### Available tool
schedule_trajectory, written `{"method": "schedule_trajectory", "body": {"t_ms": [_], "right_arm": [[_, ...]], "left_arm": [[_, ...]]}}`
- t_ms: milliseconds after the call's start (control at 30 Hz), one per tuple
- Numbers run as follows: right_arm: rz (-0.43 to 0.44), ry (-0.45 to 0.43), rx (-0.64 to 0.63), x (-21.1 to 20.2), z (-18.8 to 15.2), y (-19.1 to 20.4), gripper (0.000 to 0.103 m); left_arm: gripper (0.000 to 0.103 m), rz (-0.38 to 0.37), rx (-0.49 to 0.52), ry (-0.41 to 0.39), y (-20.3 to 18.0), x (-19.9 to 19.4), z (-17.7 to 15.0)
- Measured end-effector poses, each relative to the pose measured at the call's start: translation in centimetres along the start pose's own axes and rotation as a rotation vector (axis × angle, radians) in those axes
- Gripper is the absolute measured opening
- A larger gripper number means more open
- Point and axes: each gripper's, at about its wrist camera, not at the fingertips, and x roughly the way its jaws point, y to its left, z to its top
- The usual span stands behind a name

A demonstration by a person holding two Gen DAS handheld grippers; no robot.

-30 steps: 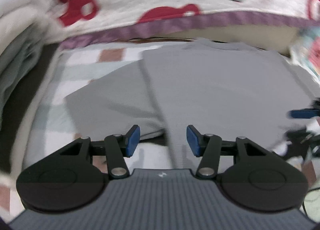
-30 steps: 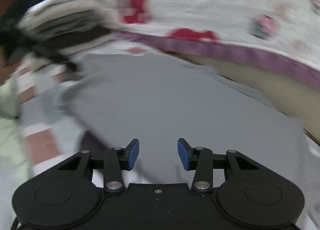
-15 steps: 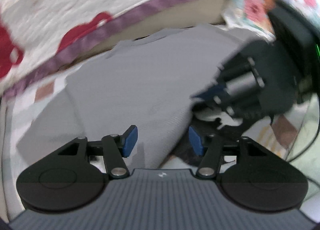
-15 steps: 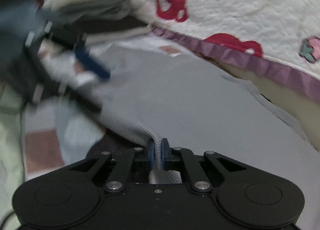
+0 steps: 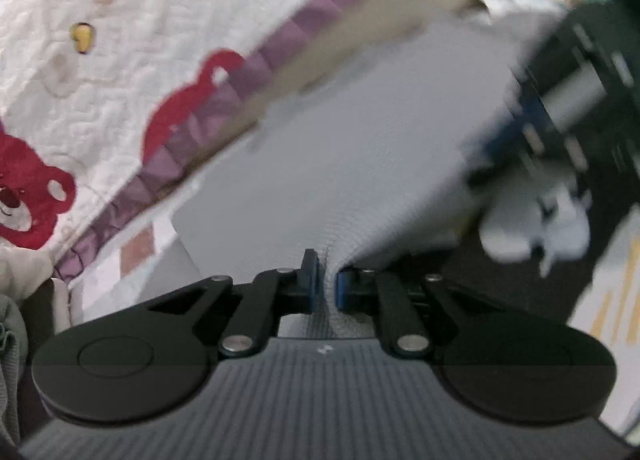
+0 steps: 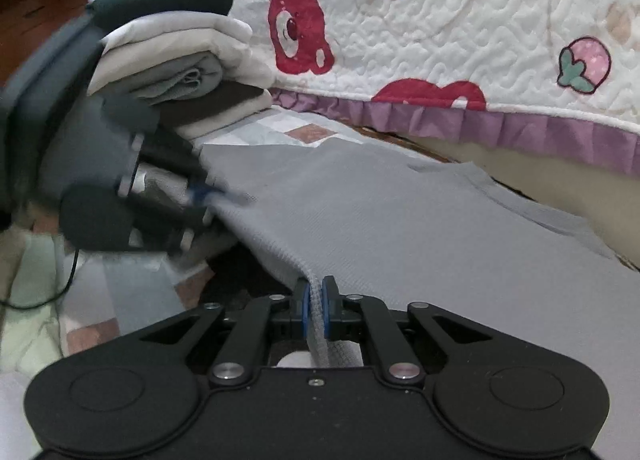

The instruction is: Fold clothes

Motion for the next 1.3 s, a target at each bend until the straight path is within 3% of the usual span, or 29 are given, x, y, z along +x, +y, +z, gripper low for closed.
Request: {"method": "schedule_trajectory", "body": {"t_ms": [67,133,300,367,533,633,700,767,967,1100,1133,1167,1300], "right_arm": [[-0.064,-0.009,-0.013,-0.8,-1.1,0.7,0.022],[-0.149,-0.008,-0.029,-1.8,-2.6,1.3,0.028],[-0.416,0.142,-0.119,-4.4,-7.2,-0.3,0.028],[-0.545,0.185,-0.114,-6.1,-9.1,-2.3,0.028],[-0.733,0.265,-0.047,-9.3,-12.2,-7.1,0.031],[-0.748,0.245,0.031,-10.7,-12.7,-8.4,0.044],[-0.728,0.208,0.139,-11.6,-12.7,-9.1,0.045],[-0.741,0.197,0.146,-11.8,-13.0,-9.1,0.05],[-0.784,0.219,-0.12,-9.6,-13.8,-7.9,0.06],[-0.803,0.234,-0.318,-7.4,-13.4,-8.1,0.051],[-0.788,0.236,-0.358,-6.9,-13.0,-8.2,0.03],[-0.767,0.24,-0.374,-6.6,-12.4,-8.1,0.0],[-0.755,0.181,-0.287,-7.0,-9.8,-8.8,0.003]], "left_arm": [[0.008,-0.001,-0.045,-0.022,0.9,-0.2,0.9],[0.008,-0.002,-0.08,-0.036,1.8,-0.2,1.7],[0.008,0.0,-0.186,-0.068,4.1,-0.4,2.6],[0.008,-0.002,-0.233,-0.078,5.0,-0.6,2.5],[0.008,-0.025,-0.323,-0.078,6.3,-0.3,1.9],[0.008,-0.02,-0.332,-0.07,6.3,0.2,1.6],[0.008,-0.016,-0.334,-0.064,6.1,0.4,1.2],[0.008,-0.015,-0.331,-0.057,6.0,0.6,0.9],[0.009,-0.023,-0.359,-0.06,6.4,0.9,0.4],[0.011,-0.025,-0.416,-0.078,7.2,1.2,0.2],[0.011,-0.027,-0.426,-0.075,7.3,1.4,0.1],[0.011,-0.03,-0.434,-0.068,7.5,1.6,0.0],[0.011,-0.025,-0.414,-0.053,7.2,1.9,-0.4]]}}
